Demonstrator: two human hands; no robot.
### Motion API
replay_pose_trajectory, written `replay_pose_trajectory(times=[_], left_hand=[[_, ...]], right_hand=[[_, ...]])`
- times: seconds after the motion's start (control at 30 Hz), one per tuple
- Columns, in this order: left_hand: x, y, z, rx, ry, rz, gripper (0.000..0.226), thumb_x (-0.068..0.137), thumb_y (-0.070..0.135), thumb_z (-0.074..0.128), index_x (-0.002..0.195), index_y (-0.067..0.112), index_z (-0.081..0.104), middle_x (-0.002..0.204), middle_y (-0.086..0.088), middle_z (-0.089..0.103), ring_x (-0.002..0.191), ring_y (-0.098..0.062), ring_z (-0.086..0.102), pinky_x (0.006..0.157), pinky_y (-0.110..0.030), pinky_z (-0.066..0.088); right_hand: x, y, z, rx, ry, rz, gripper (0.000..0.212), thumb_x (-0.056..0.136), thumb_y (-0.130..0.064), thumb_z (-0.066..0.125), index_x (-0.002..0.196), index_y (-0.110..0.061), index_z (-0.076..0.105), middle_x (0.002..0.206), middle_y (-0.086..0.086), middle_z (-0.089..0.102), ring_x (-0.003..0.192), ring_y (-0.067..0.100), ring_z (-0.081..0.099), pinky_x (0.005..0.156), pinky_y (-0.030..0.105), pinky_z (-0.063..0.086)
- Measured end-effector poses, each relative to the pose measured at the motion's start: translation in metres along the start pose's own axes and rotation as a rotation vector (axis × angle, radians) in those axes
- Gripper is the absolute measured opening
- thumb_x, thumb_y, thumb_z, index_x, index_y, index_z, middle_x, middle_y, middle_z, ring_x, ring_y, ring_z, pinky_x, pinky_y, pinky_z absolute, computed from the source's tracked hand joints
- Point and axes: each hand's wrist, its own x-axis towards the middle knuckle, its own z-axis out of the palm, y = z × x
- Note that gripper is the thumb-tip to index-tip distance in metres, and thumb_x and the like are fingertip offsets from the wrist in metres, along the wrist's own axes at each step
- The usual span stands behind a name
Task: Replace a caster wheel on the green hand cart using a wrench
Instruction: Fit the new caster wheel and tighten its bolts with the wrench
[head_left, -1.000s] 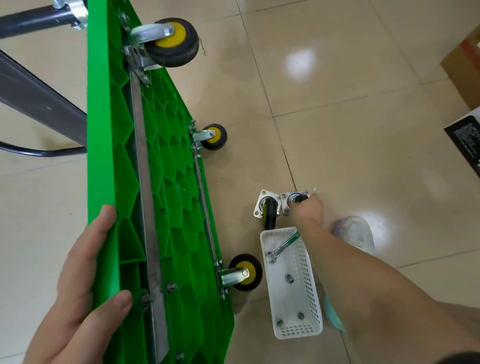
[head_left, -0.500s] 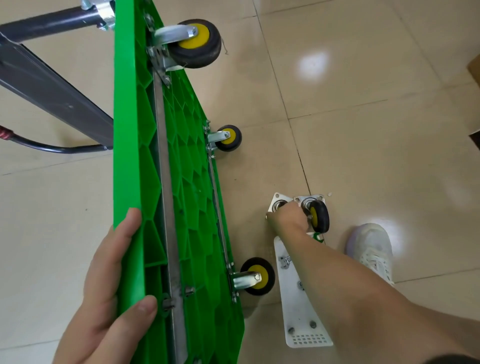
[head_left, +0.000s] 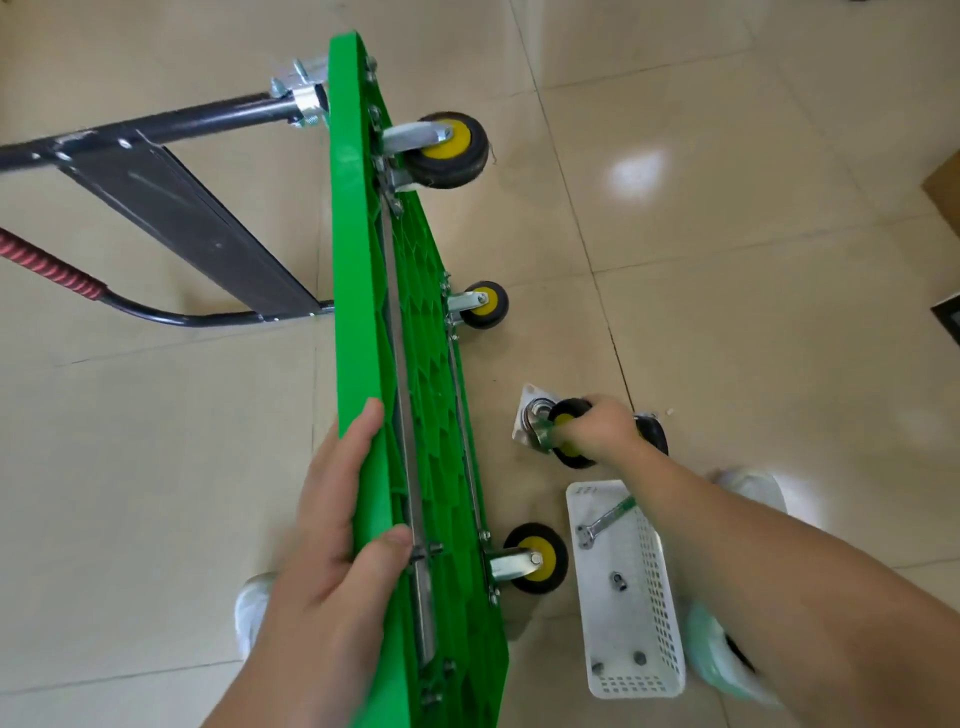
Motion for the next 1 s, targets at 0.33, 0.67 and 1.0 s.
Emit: replay_pose_trajectory(times=[0.33,0.67,1.0], left_hand=[[-0.003,0.027,-0.005,0.091,-0.083,-0.013,0.078,0.072,0.049,0.053,0.14,0.079,0.03,0.166,0.03,0.023,0.155,0.006,0.017,0.13,-0.046,0.021],[-0.014,0.012,-0.014,0.008,-0.168,0.022,0.08,0.075,0.048,0.057,0.148,0.07,0.032,0.168,0.027,0.024,0.156,-0.004,0.024,0.128,-0.05,0.022],[-0.018,-0.006,-0.018,0.026,-0.198,0.07,0.079,0.081,0.043,0.054,0.153,0.065,0.029,0.163,0.037,0.024,0.155,0.0,0.024,0.127,-0.051,0.022]], right_hand=[[-0.185,-0.031,-0.102,0.135,-0.223,-0.163,0.047,0.039,-0.019,0.082,0.085,-0.024,0.08,0.087,0.007,0.078,0.08,0.025,0.074,0.068,0.032,0.056],[-0.265,-0.007,-0.073,0.345,-0.33,-0.303,0.042,0.063,-0.016,0.088,0.095,-0.041,0.078,0.095,-0.008,0.079,0.086,0.011,0.075,0.073,0.022,0.059],[-0.262,0.008,-0.052,0.386,-0.404,-0.346,0.05,0.062,-0.016,0.087,0.104,-0.04,0.077,0.105,-0.006,0.078,0.098,0.012,0.074,0.079,0.018,0.056]])
